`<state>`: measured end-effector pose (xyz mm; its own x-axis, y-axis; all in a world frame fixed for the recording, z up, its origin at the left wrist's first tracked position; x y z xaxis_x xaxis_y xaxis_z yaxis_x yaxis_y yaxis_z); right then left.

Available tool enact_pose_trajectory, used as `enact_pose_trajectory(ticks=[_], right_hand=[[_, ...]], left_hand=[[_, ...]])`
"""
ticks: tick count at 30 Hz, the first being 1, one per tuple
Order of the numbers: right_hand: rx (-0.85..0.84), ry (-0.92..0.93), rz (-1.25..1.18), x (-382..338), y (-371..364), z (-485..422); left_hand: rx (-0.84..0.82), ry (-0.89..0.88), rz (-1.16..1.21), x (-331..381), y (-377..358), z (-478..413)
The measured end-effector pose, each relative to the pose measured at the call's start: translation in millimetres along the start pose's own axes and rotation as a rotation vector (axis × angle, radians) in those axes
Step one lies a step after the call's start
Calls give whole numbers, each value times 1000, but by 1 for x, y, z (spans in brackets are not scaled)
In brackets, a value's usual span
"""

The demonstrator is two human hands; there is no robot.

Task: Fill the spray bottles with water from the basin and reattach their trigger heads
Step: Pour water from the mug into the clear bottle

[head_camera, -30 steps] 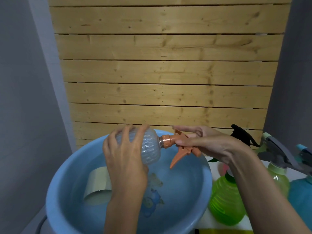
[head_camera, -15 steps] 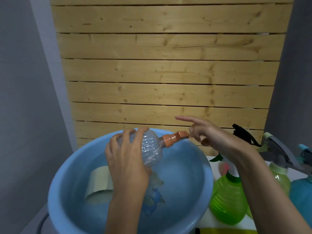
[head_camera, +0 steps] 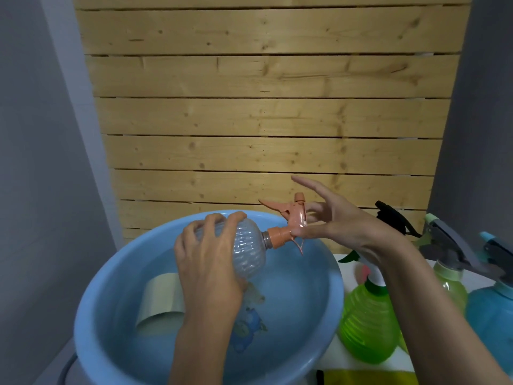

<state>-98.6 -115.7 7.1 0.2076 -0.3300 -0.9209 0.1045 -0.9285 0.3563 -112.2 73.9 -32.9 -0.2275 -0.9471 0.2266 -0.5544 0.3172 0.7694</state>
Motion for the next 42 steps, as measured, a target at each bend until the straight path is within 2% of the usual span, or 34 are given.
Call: enact_pose_trajectory(ticks=[5, 7, 11, 13, 16, 19, 24, 31, 36, 39, 42], right_hand=[[119, 92, 104, -5, 1, -5], [108, 149, 152, -7, -1, -5], [41, 204, 103, -12, -2, 0], [-60, 166, 145, -12, -2, 4], [-305, 27, 127, -11, -5, 16], [-384, 0, 112, -11, -4, 22], [-309, 44, 31, -13, 1, 25], [-331, -8, 53, -7, 3, 45], [-190, -225, 12, 2, 4, 60], [-158, -180, 131, 10, 6, 69], [-97, -173, 120, 17, 8, 75]], left_hand=[[28, 9, 28, -2, -2, 0], [24, 14, 41, -2, -1, 0], [4, 42, 96, -4, -2, 0], [4, 45, 123, -3, -1, 0], [27, 34, 156, -1, 2, 0], [69, 10, 167, 3, 2, 1], [120, -22, 196, 11, 2, 2], [111, -74, 187, 25, 1, 10], [102, -138, 170, 36, 7, 18], [132, -222, 140, 42, 9, 20], [120, -286, 101, 46, 9, 20]])
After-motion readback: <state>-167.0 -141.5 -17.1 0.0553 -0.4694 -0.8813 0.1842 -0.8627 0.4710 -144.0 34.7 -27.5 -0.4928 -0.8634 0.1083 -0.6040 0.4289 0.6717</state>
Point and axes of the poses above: each hand's wrist, its own z-axis away from the middle knuckle, its own y-axis out of the back of the hand, x = y × z, the point moved 4 cm from there along -z, towards the middle knuckle, and after that the axes turned 2 degrees about -y, right-handed, at the moved point
